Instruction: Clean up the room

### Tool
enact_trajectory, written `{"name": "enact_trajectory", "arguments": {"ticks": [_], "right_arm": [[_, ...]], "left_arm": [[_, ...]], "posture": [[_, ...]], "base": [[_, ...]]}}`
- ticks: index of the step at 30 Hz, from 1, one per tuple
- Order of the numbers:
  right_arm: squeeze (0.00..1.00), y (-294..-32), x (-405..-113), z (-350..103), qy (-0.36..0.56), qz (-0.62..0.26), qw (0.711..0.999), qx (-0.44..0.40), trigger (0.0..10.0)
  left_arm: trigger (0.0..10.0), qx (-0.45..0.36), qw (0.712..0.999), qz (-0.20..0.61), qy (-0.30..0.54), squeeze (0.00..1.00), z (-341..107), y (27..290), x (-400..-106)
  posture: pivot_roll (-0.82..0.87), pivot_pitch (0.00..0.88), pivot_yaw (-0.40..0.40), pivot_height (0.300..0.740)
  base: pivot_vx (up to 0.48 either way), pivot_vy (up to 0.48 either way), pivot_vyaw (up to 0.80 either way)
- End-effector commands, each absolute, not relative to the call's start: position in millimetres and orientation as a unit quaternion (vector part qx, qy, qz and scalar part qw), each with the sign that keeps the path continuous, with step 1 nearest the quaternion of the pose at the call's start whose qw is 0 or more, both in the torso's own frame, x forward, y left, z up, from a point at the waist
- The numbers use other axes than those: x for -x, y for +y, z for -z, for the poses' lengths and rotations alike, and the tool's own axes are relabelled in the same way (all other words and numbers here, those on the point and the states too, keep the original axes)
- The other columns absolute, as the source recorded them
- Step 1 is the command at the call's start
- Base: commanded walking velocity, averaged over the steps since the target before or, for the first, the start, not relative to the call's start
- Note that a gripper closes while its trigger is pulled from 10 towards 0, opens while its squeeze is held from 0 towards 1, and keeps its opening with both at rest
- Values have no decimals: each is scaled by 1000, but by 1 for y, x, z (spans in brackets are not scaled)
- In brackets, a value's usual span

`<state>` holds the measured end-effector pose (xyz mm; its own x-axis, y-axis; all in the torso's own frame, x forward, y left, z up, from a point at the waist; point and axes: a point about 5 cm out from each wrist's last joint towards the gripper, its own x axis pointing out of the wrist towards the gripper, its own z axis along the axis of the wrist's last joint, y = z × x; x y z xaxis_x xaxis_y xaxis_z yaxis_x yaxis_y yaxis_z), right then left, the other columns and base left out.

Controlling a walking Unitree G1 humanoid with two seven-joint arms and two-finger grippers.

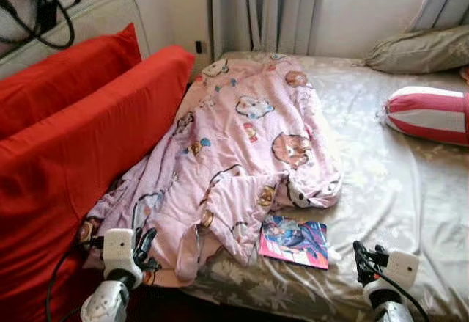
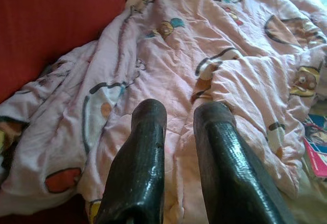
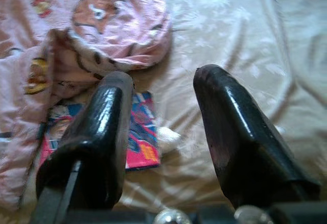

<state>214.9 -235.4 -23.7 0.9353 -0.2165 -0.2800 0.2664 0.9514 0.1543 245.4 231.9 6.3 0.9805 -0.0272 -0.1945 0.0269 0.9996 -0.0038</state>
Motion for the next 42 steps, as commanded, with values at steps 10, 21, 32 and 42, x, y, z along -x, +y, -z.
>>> {"name": "enact_trajectory", "arguments": {"ticks": [10, 21, 32, 42], "right_arm": [[0, -236, -215, 26, 145, 127, 977, -96, 10000], [0, -237, -225, 19, 137, 114, 980, -85, 10000], [0, -240, -234, 15, 138, 120, 979, -88, 10000], [0, -237, -233, 17, 149, 102, 981, -70, 10000]], "left_arm": [[10000, 1, 995, 11, 100, 0, -8, 231, -247], [10000, 12, 995, 3, 104, 0, -5, 226, -245], [10000, 11, 994, -2, 106, 0, -6, 225, -248], [10000, 4, 995, -9, 102, 0, -9, 232, -250]], "posture": [[20, 17, 9, 740], [21, 30, -19, 740], [14, 26, -15, 740], [1, 20, -7, 740]], "base": [[0, 0, -646], [0, 0, 0], [224, 0, -309], [197, 0, -98]]}}
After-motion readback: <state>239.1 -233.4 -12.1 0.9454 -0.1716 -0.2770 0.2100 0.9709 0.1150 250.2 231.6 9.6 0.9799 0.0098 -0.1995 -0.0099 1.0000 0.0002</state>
